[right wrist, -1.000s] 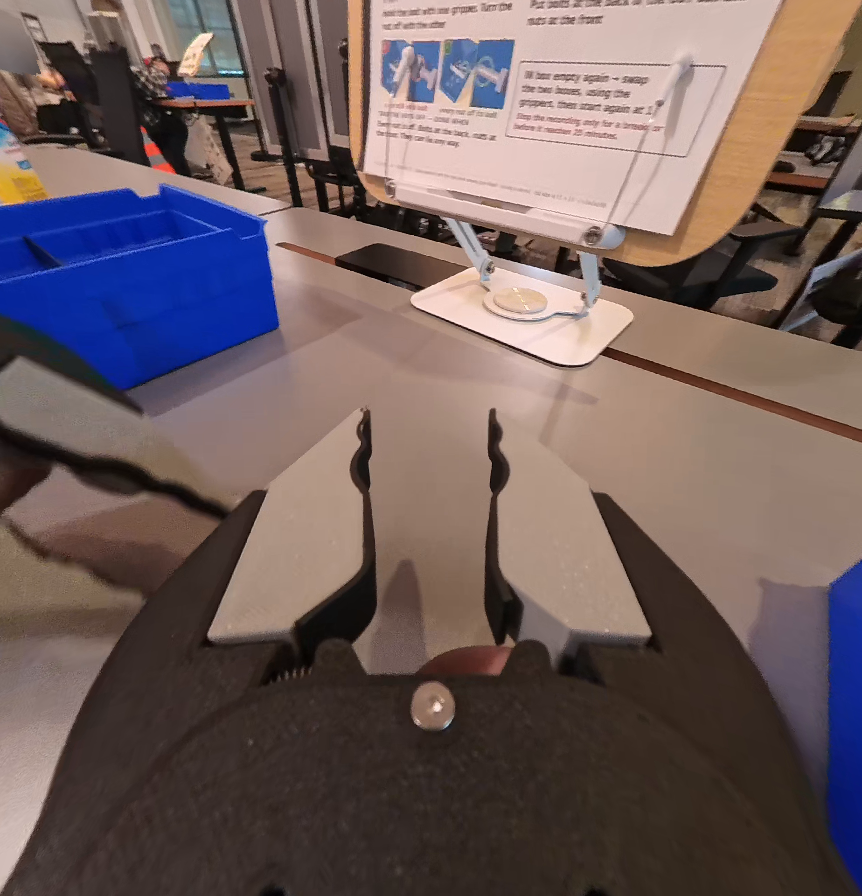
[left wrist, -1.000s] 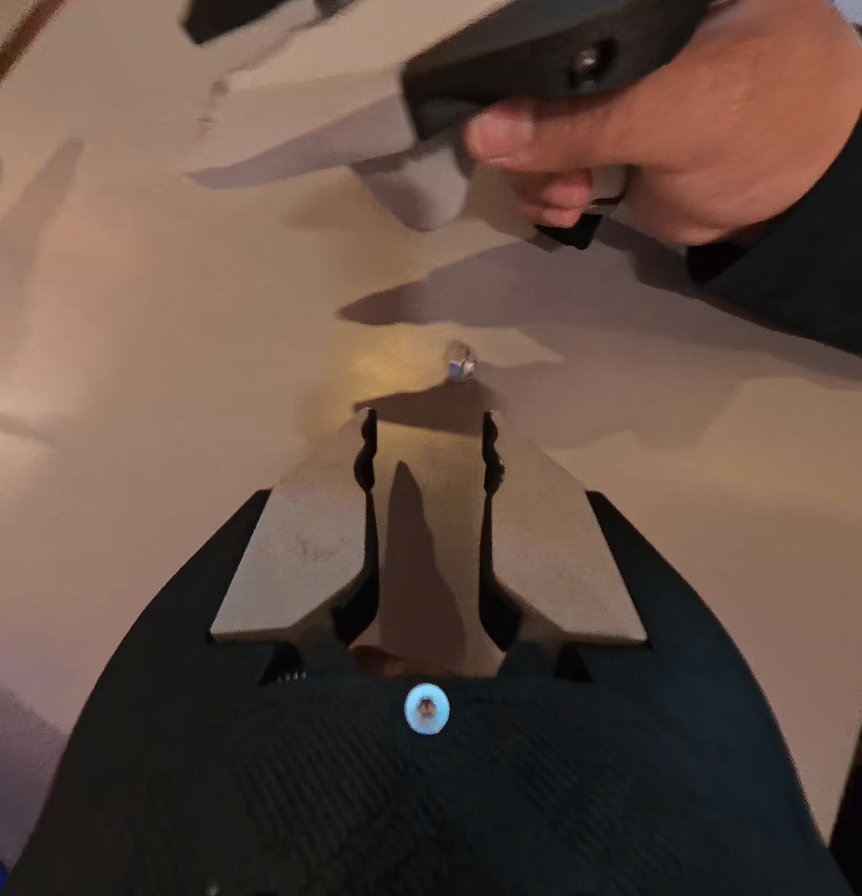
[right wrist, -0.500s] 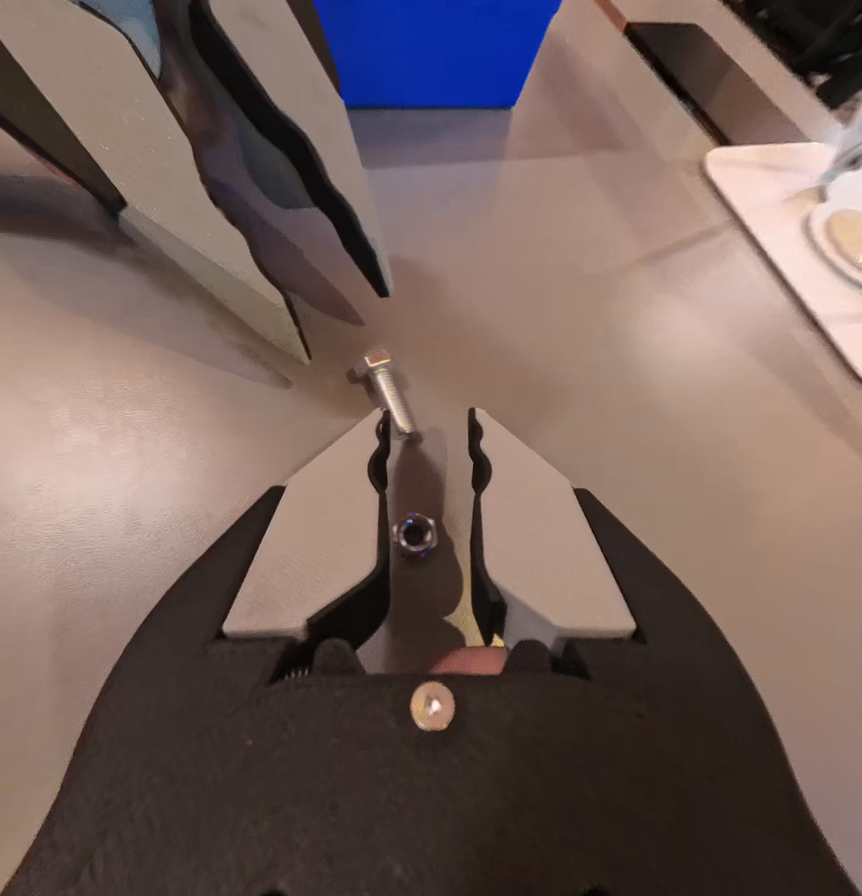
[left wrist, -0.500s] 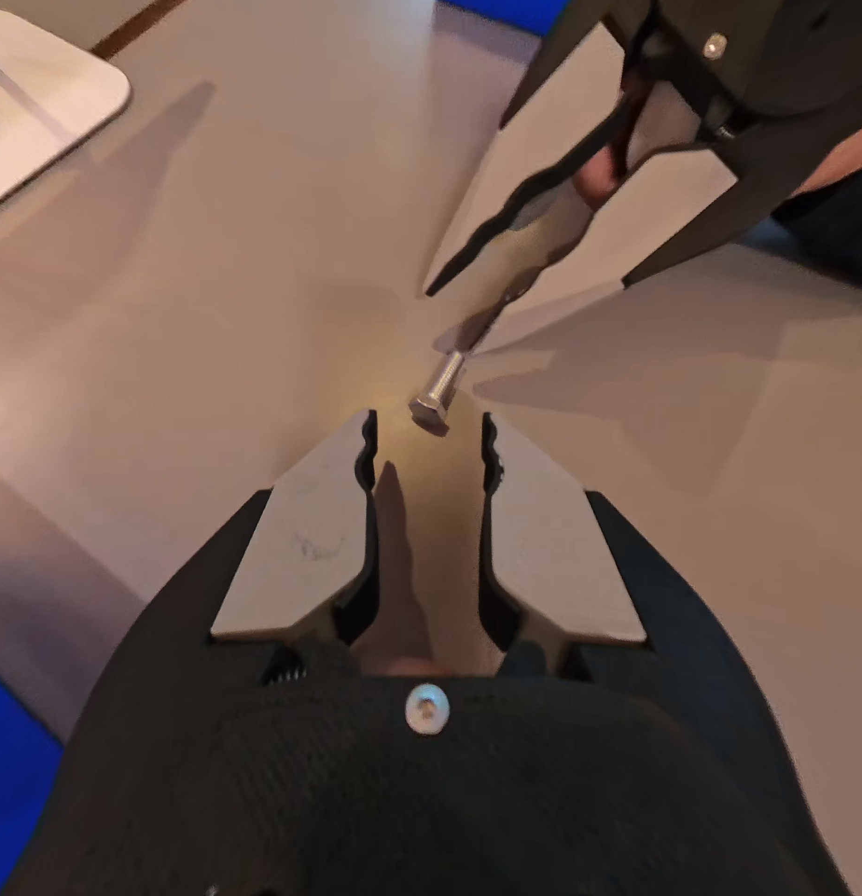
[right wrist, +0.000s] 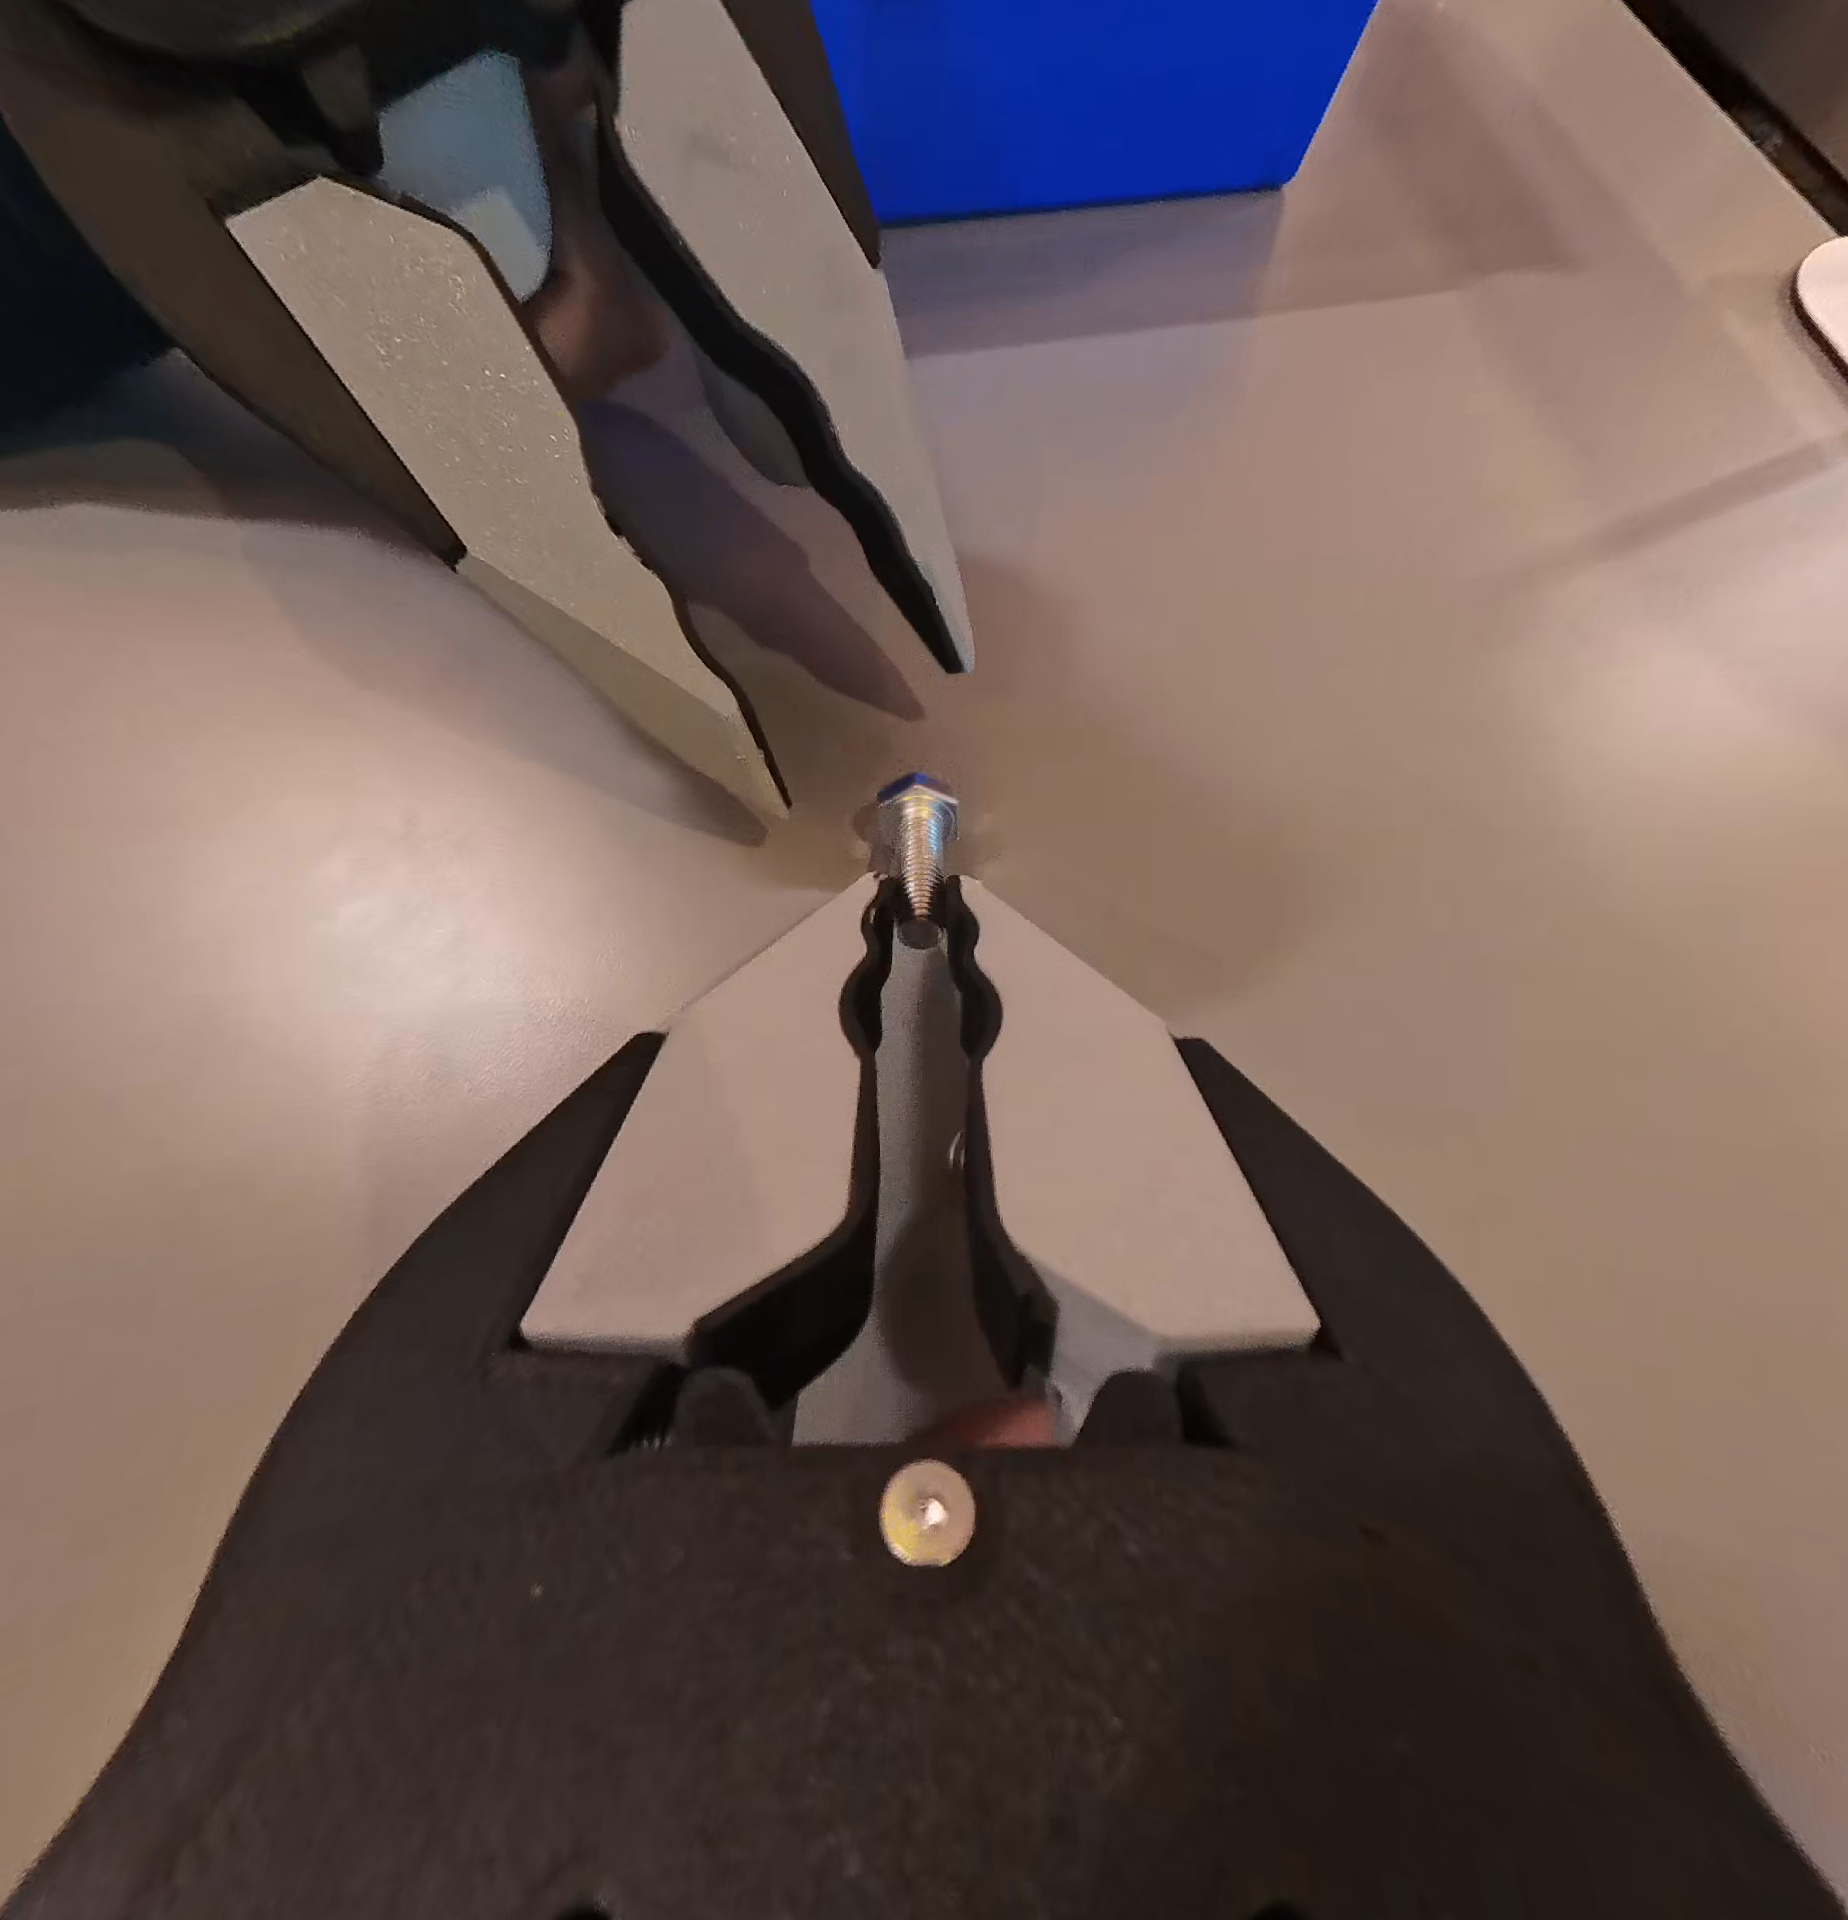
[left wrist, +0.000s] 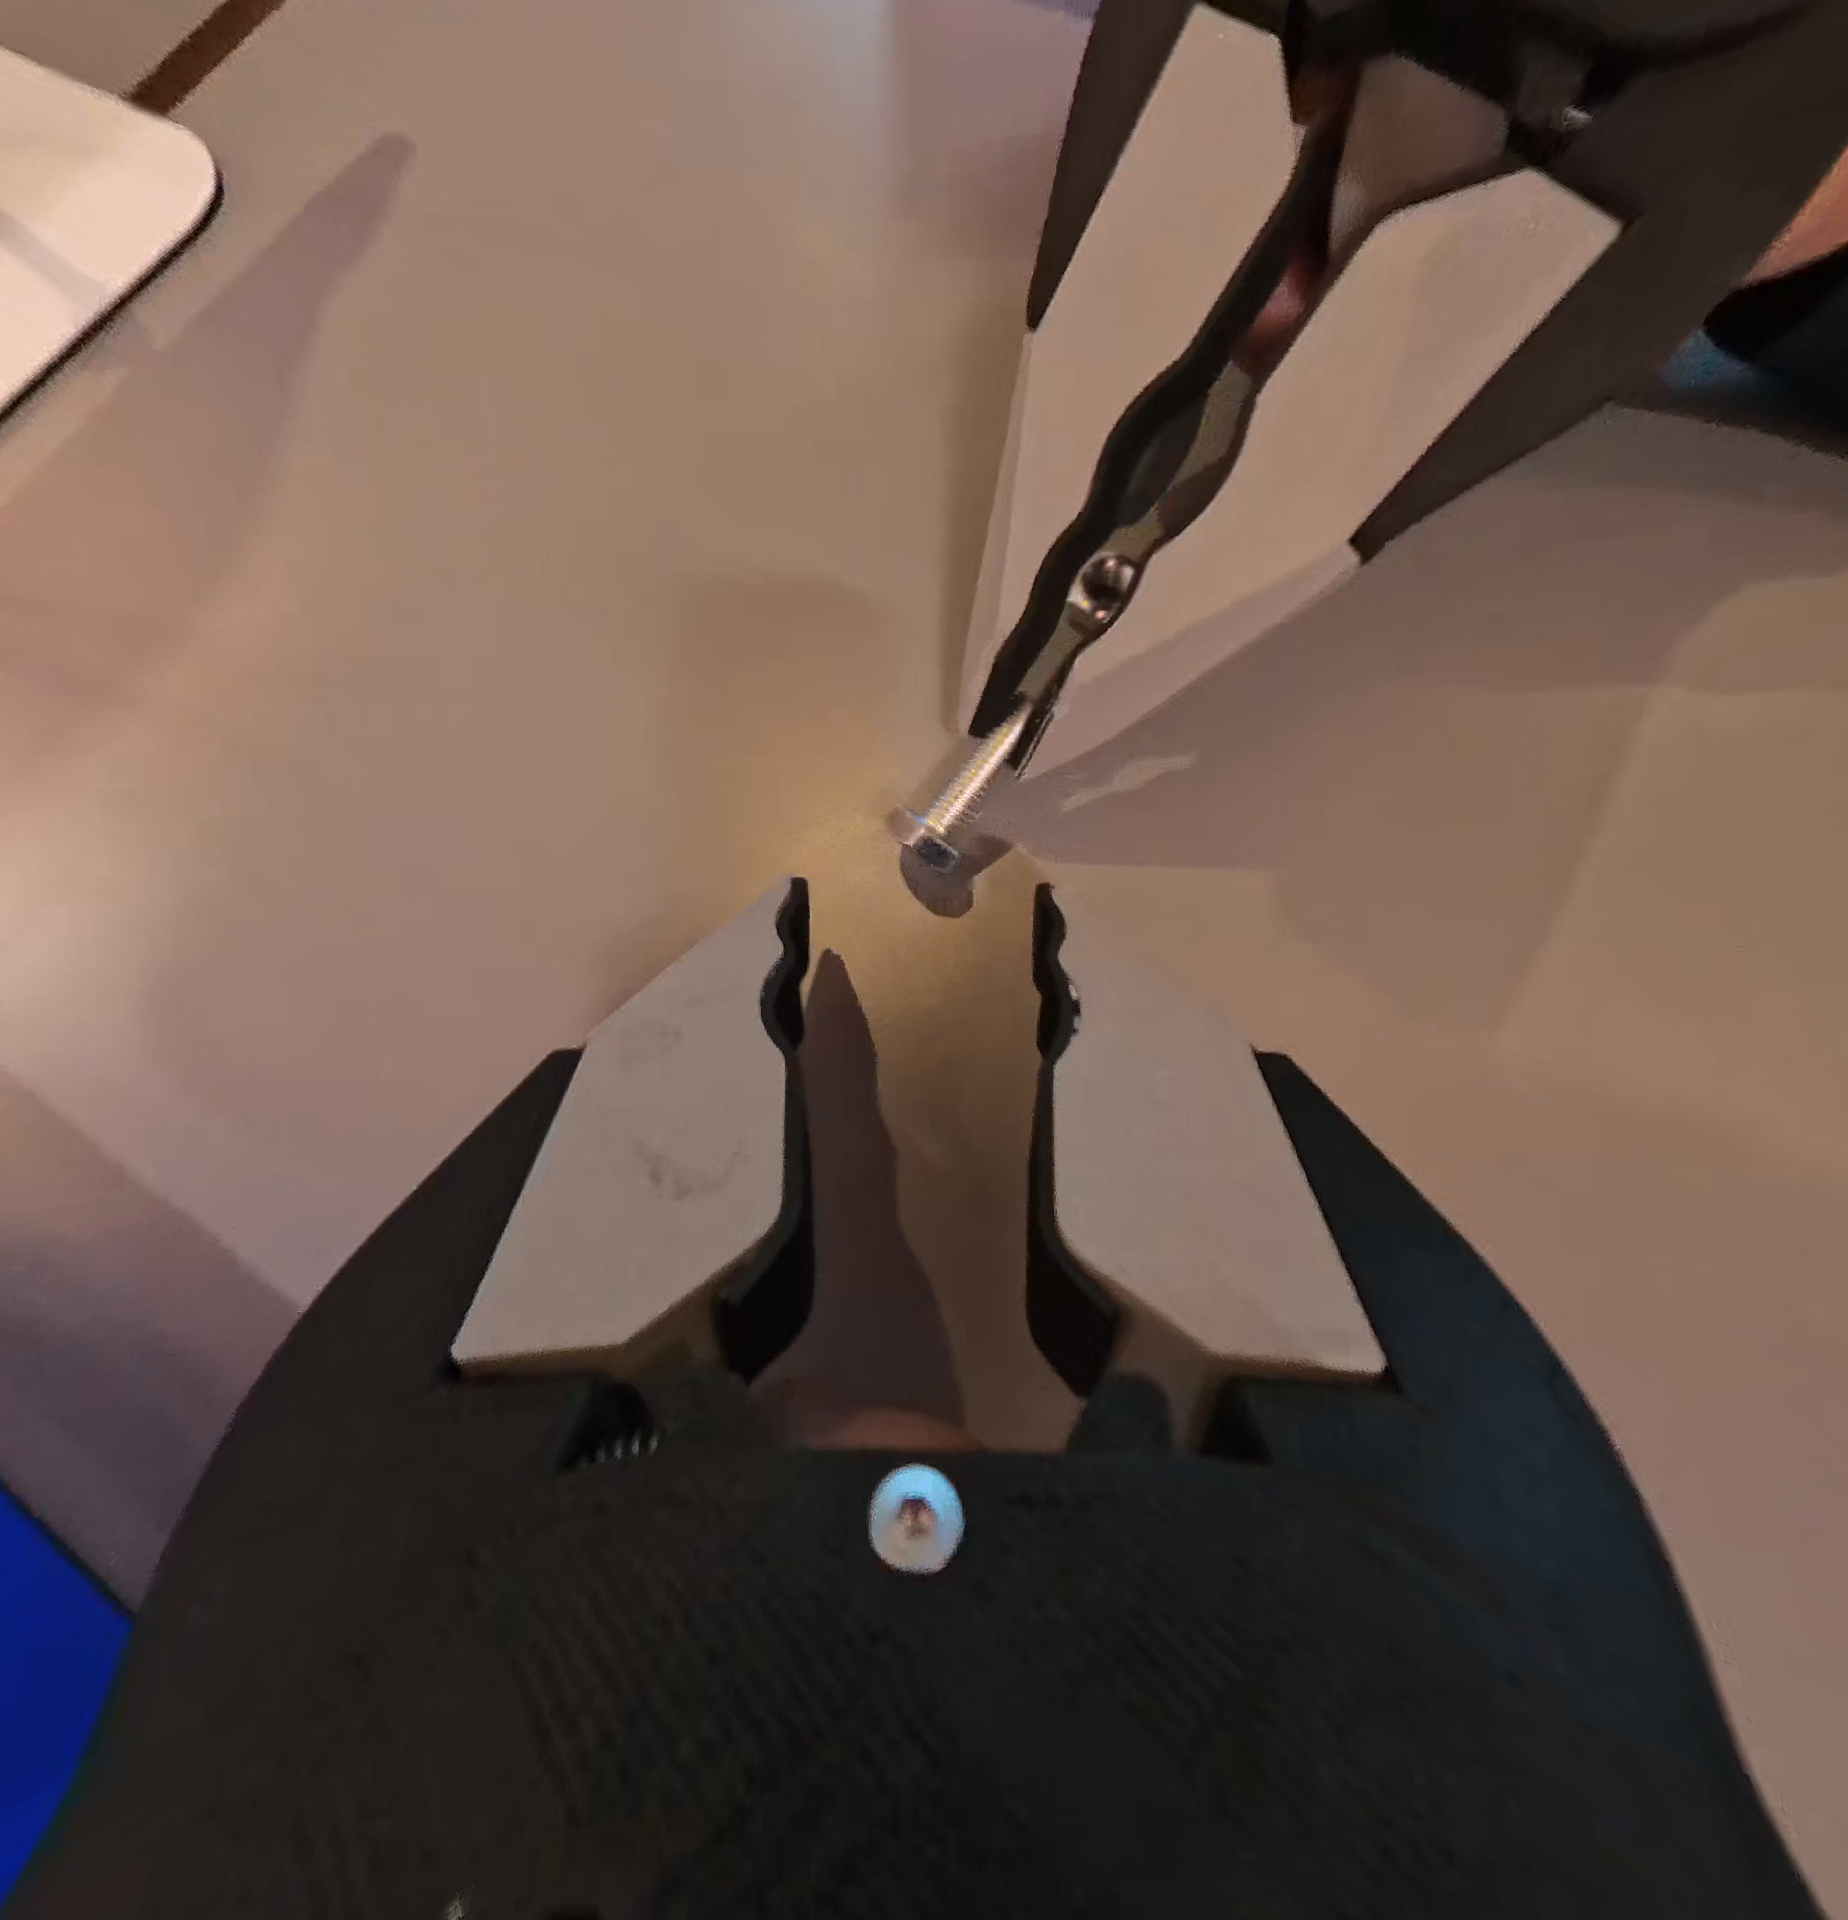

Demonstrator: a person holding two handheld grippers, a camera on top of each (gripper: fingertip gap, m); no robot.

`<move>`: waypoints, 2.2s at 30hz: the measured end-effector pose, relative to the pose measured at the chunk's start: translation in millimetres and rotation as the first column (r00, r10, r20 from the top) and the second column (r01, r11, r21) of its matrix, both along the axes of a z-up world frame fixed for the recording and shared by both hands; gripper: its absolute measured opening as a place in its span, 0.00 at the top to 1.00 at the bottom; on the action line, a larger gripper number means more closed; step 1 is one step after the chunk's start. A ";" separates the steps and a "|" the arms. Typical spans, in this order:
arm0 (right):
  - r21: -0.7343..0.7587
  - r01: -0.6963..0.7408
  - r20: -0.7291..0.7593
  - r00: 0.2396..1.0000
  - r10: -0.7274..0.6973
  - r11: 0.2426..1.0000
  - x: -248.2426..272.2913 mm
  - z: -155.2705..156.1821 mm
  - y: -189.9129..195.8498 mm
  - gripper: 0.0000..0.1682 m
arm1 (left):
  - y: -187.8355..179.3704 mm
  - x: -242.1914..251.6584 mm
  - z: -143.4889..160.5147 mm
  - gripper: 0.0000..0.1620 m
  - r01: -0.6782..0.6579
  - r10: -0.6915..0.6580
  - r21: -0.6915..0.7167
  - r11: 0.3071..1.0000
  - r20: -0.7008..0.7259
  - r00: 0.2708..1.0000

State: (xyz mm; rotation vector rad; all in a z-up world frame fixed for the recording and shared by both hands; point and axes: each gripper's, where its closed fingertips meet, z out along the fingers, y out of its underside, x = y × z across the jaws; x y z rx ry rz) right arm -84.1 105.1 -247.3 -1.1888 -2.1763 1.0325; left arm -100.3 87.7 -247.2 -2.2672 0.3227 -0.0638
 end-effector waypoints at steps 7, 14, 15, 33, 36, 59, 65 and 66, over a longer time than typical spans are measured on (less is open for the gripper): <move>-0.071 0.001 0.016 1.000 0.001 0.997 8.3 8.2 -1.6 0.96 | 6.9 14.8 10.8 0.81 0.073 -0.066 0.090 0.993 -0.084 0.994; -0.197 -0.019 0.019 1.000 0.023 0.980 13.8 26.8 -12.3 0.96 | 7.5 27.6 1.3 0.80 0.136 -0.125 0.072 0.988 -0.145 0.982; -0.200 -0.017 0.025 0.999 0.022 0.980 14.4 26.4 -12.2 0.96 | 7.8 28.6 -0.4 0.80 0.140 -0.129 0.067 0.988 -0.155 0.979; -0.271 0.017 0.018 1.000 -0.012 0.962 9.9 34.7 -17.2 0.97 | 10.4 39.8 -3.1 0.89 0.170 -0.159 0.069 0.983 -0.140 0.977; -0.276 0.025 0.016 1.000 -0.022 0.961 8.9 34.6 -16.8 0.97 | 11.0 40.7 -3.5 0.89 0.159 -0.152 0.067 0.985 -0.098 0.984; -0.381 0.043 0.055 0.998 -0.024 0.924 14.6 39.6 -14.4 0.97 | 10.7 44.6 25.4 0.91 0.157 -0.175 0.194 0.968 0.082 0.981; -0.400 0.032 0.053 0.999 -0.012 0.916 15.1 41.6 -17.4 0.97 | 8.3 47.6 26.6 0.92 0.166 -0.194 0.192 0.967 0.136 0.972; -0.407 0.029 0.051 0.999 -0.009 0.913 15.0 42.6 -18.3 0.97 | 7.8 48.5 25.6 0.89 0.170 -0.198 0.184 0.968 0.143 0.970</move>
